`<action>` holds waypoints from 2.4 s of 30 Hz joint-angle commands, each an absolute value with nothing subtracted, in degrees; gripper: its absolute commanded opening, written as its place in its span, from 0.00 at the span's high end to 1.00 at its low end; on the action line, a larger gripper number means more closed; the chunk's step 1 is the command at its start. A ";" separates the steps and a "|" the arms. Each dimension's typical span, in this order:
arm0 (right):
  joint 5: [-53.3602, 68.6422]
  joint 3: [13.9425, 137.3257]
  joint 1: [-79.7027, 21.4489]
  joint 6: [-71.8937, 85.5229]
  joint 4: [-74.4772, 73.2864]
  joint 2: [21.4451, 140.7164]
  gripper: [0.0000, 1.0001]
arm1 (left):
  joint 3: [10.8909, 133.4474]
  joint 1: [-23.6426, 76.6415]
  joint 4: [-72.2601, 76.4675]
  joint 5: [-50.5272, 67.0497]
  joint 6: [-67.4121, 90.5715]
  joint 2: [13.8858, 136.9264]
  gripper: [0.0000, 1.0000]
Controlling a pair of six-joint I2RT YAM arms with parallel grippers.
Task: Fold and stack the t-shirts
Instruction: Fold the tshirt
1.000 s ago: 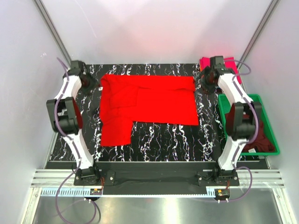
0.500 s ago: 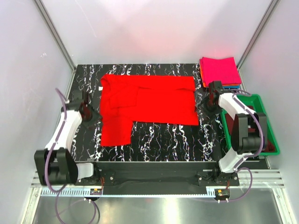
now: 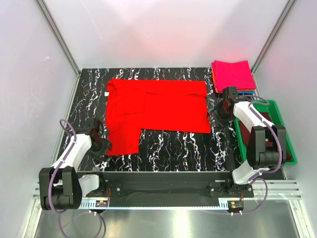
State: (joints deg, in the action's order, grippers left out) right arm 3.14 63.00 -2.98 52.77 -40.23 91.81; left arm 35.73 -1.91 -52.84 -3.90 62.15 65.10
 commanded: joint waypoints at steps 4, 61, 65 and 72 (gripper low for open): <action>2.90 61.27 -2.99 55.80 -38.58 89.30 0.31 | 31.47 -1.84 -47.11 -3.60 71.36 66.61 0.45; -4.30 55.55 -3.78 65.56 -42.71 87.63 0.38 | 28.47 -1.85 -41.22 -9.67 74.09 61.26 1.00; -2.91 53.36 -3.87 68.90 -39.56 88.50 0.39 | 31.11 -1.93 -42.27 -9.84 73.13 60.91 1.00; -1.67 53.43 -5.36 69.34 -35.42 92.81 0.41 | 33.40 -1.93 -43.33 -9.76 72.60 60.21 1.00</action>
State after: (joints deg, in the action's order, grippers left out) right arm -0.84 52.77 -4.05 67.37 -37.21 91.83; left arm 31.18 -1.93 -43.40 -8.23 73.28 61.95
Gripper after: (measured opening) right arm 0.592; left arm 0.009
